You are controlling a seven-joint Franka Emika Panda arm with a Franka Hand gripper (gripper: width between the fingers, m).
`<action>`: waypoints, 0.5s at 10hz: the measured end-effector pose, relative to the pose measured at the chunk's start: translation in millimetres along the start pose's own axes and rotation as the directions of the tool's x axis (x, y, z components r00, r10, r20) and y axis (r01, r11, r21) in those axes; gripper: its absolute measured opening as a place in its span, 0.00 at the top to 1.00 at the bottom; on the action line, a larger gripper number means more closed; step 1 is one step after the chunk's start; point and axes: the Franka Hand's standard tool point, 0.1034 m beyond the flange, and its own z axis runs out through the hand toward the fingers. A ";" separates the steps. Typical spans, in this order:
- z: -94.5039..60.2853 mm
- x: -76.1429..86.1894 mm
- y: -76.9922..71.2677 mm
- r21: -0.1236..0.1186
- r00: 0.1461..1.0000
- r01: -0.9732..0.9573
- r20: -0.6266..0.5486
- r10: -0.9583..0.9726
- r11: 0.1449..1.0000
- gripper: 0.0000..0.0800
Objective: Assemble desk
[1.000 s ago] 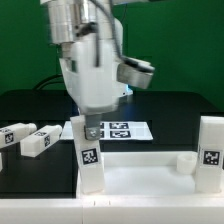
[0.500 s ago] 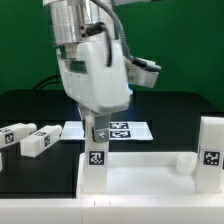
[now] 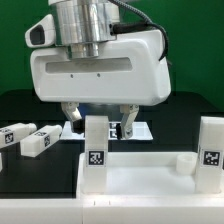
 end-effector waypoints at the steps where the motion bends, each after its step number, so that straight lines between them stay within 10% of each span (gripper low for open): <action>1: -0.7 1.5 1.5 -0.014 0.991 0.136 -0.002 -0.136 0.991 0.19; 2: -2.0 5.5 4.1 -0.039 0.912 0.409 0.002 -0.409 0.912 0.19; 5: -0.9 5.7 5.2 -0.037 0.918 0.396 0.002 -0.396 0.918 0.30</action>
Offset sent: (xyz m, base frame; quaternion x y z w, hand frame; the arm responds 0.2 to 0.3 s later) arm 0.0000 0.0000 0.0000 0.0000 0.0000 0.0650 0.9979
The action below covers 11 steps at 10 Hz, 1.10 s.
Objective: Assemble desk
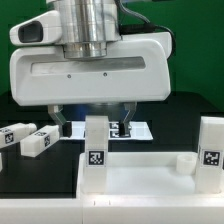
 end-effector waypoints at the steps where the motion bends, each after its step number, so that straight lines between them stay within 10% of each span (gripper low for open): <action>1: 0.1 0.0 -0.4 0.002 0.997 -0.072 0.000 0.072 0.997 0.30; 3: 0.0 -0.1 0.8 0.001 0.983 -0.183 0.000 0.183 0.983 0.64; 6: -0.7 0.6 0.6 -0.002 0.875 -0.483 -0.004 0.483 0.875 0.64; 10: 0.3 -1.0 -3.6 0.018 0.209 -0.978 0.042 0.977 0.208 0.64; 11: -0.3 -0.5 -3.7 0.017 0.160 -0.987 0.043 0.986 0.159 0.64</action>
Offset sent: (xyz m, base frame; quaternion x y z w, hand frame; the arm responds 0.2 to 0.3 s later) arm 0.0000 0.0000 0.0000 0.0000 0.0000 0.1938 0.9810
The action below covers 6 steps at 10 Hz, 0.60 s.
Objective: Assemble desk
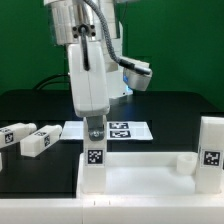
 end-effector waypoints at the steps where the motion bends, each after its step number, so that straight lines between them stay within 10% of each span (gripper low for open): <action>1: -0.1 0.2 -0.1 0.001 1.000 -0.022 0.000 0.022 1.000 0.64; 3: 0.1 1.2 0.1 -0.001 0.993 0.117 -0.003 -0.117 0.993 0.64; 5: 1.2 4.0 0.4 0.001 0.905 0.426 0.000 -0.426 0.905 0.25; 6: 2.1 -0.8 1.7 -0.008 0.839 0.545 0.000 -0.545 0.839 0.21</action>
Offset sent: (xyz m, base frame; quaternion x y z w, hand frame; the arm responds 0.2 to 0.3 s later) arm 0.0053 0.0029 -0.0031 -0.0006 -0.0208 -0.3459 0.9380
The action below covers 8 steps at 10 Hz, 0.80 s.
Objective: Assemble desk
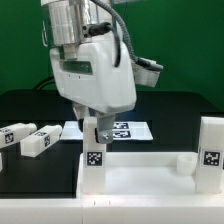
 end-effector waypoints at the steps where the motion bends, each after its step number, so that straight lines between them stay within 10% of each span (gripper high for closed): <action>1: 0.9 -6.3 -2.8 -0.011 0.994 0.106 -0.002 -0.106 0.994 0.21; 4: -0.6 -0.2 0.3 -0.030 0.929 0.370 -0.008 -0.370 0.929 0.19; 7: -1.7 3.7 0.3 -0.061 0.591 0.806 0.017 -0.807 0.589 0.19; 8: -1.8 3.7 0.1 -0.062 0.639 0.768 0.012 -0.769 0.637 0.22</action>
Offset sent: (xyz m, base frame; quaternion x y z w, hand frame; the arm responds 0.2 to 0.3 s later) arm 0.0000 0.0000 0.0000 0.0000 0.0000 -0.1296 0.9916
